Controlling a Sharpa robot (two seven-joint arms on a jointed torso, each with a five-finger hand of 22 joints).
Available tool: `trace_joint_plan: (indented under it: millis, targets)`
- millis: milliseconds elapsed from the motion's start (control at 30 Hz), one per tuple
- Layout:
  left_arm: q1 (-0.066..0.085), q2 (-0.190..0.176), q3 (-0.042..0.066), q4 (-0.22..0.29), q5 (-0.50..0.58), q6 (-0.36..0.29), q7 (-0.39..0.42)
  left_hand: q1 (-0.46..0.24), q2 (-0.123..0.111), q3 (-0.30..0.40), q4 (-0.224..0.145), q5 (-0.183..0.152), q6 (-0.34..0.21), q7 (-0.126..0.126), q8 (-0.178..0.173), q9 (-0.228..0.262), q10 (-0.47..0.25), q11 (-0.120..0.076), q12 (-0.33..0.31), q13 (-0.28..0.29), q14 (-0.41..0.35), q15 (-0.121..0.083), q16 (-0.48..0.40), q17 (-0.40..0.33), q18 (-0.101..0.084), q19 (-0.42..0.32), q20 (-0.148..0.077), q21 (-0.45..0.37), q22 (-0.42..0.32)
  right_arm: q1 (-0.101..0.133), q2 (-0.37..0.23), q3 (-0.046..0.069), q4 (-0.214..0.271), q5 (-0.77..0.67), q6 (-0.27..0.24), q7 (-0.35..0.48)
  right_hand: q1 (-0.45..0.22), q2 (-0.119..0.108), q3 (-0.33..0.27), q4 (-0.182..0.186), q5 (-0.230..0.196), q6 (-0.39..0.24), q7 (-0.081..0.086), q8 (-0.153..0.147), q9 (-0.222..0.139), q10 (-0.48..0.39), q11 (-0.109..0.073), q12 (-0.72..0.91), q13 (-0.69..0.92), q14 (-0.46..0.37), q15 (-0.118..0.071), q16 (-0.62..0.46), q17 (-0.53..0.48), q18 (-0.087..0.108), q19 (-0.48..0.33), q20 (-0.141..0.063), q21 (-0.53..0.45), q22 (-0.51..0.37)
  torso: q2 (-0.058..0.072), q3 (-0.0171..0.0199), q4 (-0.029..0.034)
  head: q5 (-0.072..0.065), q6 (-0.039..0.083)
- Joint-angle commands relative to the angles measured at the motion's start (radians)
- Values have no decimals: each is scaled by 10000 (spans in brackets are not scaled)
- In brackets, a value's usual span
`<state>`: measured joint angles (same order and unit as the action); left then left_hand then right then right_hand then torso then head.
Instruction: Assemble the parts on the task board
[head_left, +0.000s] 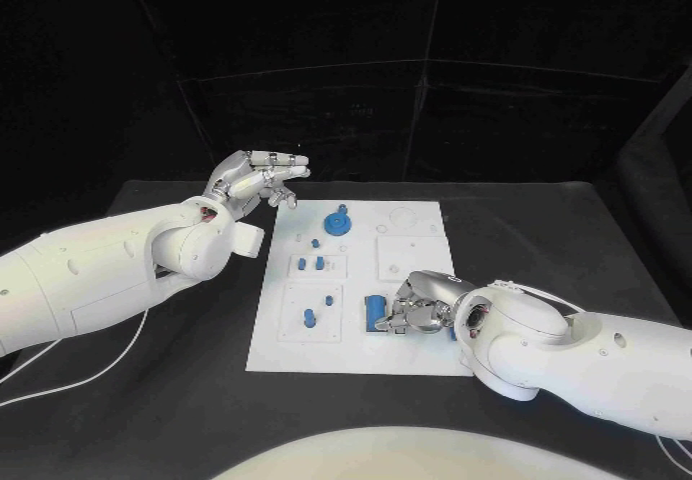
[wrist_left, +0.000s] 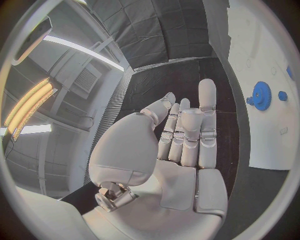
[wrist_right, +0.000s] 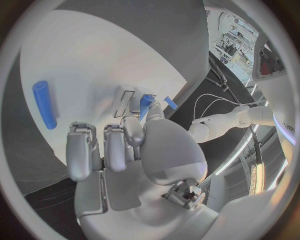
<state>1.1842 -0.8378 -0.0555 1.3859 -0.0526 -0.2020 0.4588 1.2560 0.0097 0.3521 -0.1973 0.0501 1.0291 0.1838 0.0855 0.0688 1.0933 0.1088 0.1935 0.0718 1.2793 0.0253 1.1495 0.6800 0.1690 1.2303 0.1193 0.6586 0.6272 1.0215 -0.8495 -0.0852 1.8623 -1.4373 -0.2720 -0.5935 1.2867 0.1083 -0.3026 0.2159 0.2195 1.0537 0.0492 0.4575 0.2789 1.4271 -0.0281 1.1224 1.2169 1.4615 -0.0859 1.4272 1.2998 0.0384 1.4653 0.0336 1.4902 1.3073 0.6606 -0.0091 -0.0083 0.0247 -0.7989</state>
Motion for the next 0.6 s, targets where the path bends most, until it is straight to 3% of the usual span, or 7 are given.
trace_joint_plan:
  millis: [33, 167, 267, 333, 400, 600]
  targets:
    - [17, -1, 8, 6, 35, 121, 40, 14, -40, -12, 70, -18, -38, 21, 58, -10, -62, 28, 34, 9, -69, -33, -56, -9, 134, -19, -7, -60, -10, 5, -228, -1, 177, 657, -1025, 703, -373, -148, -236, 166, 73, -159, 54, -117, -35, -103, 86, -142, -65, 554, 46, -110, -161, -29, 23, -15, -113, 1387, -3, 15, -19, -18, 37]
    - [16, -3, 7, -6, 35, 116, 36, 14, -40, -12, 70, -18, -38, 21, 58, -10, -62, 28, 34, 9, -69, -33, -56, -9, 134, -19, -7, -60, -10, 40, -678, 21, 458, 1633, -1312, 1330, -441, -255, -353, 268, -15, -399, 149, -289, -83, -201, 164, -308, -157, 536, 106, -176, -254, 3, -75, 37, -206, 1271, -8, 0, -7, -68, 62]
    - [16, -8, 6, -8, 35, 110, 41, 14, -40, -12, 70, -18, -38, 21, 58, -10, -62, 28, 34, 9, -69, -33, -56, -9, 134, -19, -7, -60, -10, 140, -1195, 35, 707, 2353, -953, 1749, -266, -196, -298, 224, 76, -558, 226, -447, -127, -360, 232, -625, -361, 499, 163, -287, -421, 50, -215, 89, -338, 1105, -7, -3, -9, -86, 84]
    - [16, -18, 6, -10, 35, 102, 48, 14, -40, -12, 70, -18, -38, 21, 58, -10, -62, 28, 34, 9, -69, -33, -56, -9, 134, -19, -7, -60, -10, 207, -1581, 38, 875, 2608, -733, 1816, 135, -30, -120, 21, 421, -649, 292, -601, -174, -473, 285, -831, -483, 479, 207, -359, -511, 76, -294, 137, -418, 1013, -15, -6, -16, -93, 83]
    - [16, -32, 5, -11, 35, 87, 55, 14, -40, -12, 70, -18, -38, 21, 58, -10, -62, 28, 34, 9, -69, -33, -56, -9, 134, -19, -7, -60, -10, 245, -1927, 39, 989, 2645, -615, 1781, 386, -26, -60, -135, 499, -693, 324, -692, -203, -536, 308, -963, -565, 475, 229, -385, -539, 85, -317, 159, -444, 984, -15, -11, -33, -140, 99]
    - [13, -1, 2, -70, 35, 74, 72, 14, -40, -12, 70, -18, -38, 21, 58, -10, -62, 28, 34, 9, -69, -33, -56, -9, 134, -19, -7, -60, -10, 293, -2781, 37, 1127, 1625, -670, 1427, 826, -167, -78, -450, 467, -1165, 528, -1145, -375, -586, 461, -1082, -624, 548, 343, -241, -277, 32, -162, 251, -318, 1163, -75, 9, -172, -219, 136]
